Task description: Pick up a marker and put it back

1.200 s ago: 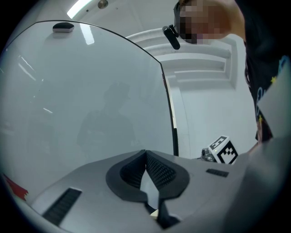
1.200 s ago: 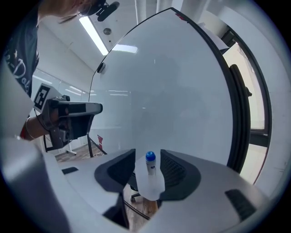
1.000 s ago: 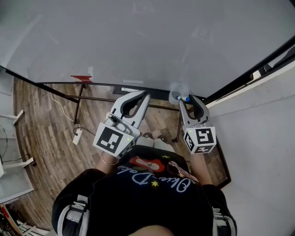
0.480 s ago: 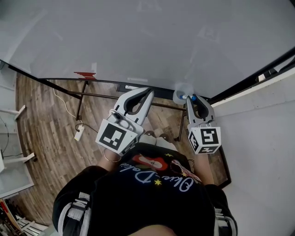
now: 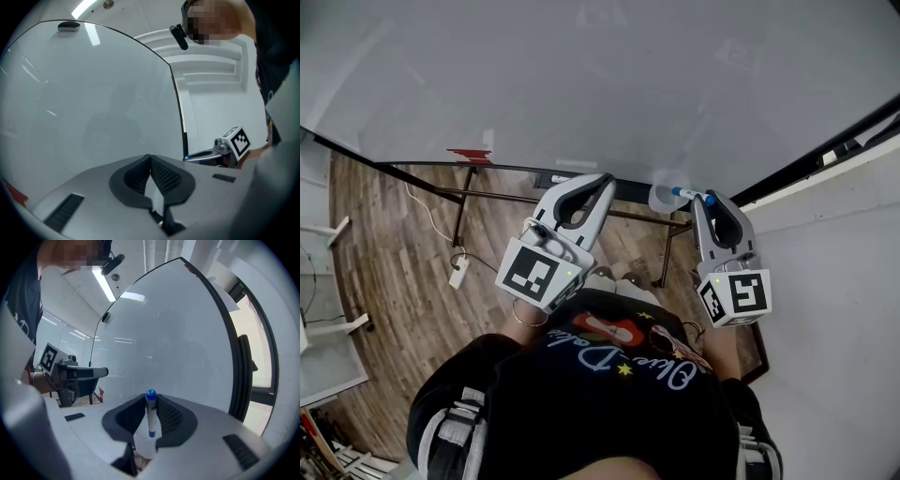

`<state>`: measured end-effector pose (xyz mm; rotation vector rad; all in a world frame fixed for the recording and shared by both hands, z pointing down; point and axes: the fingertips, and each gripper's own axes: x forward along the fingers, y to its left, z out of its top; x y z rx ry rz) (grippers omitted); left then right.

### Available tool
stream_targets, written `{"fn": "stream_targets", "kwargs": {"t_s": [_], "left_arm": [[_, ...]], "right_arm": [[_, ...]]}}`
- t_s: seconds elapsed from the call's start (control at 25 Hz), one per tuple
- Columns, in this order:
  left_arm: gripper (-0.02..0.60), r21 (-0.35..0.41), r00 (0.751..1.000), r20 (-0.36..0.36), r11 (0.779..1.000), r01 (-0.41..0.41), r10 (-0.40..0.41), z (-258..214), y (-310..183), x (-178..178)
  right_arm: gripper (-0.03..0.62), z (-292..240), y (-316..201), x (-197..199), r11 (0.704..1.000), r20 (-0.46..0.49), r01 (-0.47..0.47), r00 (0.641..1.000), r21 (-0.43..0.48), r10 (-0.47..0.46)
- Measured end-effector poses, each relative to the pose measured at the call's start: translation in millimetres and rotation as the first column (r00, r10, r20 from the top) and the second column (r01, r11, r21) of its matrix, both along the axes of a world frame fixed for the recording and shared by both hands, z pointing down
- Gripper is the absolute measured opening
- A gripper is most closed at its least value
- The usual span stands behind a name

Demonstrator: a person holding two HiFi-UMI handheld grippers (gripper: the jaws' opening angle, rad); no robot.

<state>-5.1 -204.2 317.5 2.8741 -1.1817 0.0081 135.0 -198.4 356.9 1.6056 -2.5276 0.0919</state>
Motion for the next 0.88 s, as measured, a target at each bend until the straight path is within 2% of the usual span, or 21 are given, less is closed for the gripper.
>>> {"fn": "stream_targets", "kwargs": {"t_s": [0.56,0.88], "left_arm": [[0.003,0.000,1.000,0.000,1.000,-0.009,0.009,-2,-5,0],[0.003,0.013,1.000,0.016,1.000,-0.002,0.002,-4,-6,-1]], "right_arm": [[0.072,-55,23,29,0.998,0.093,-0.013,0.996,0.063,0.007],[0.072,-67,30,41,0.997,0.163,-0.027,0.986,0.077,0.014]]}}
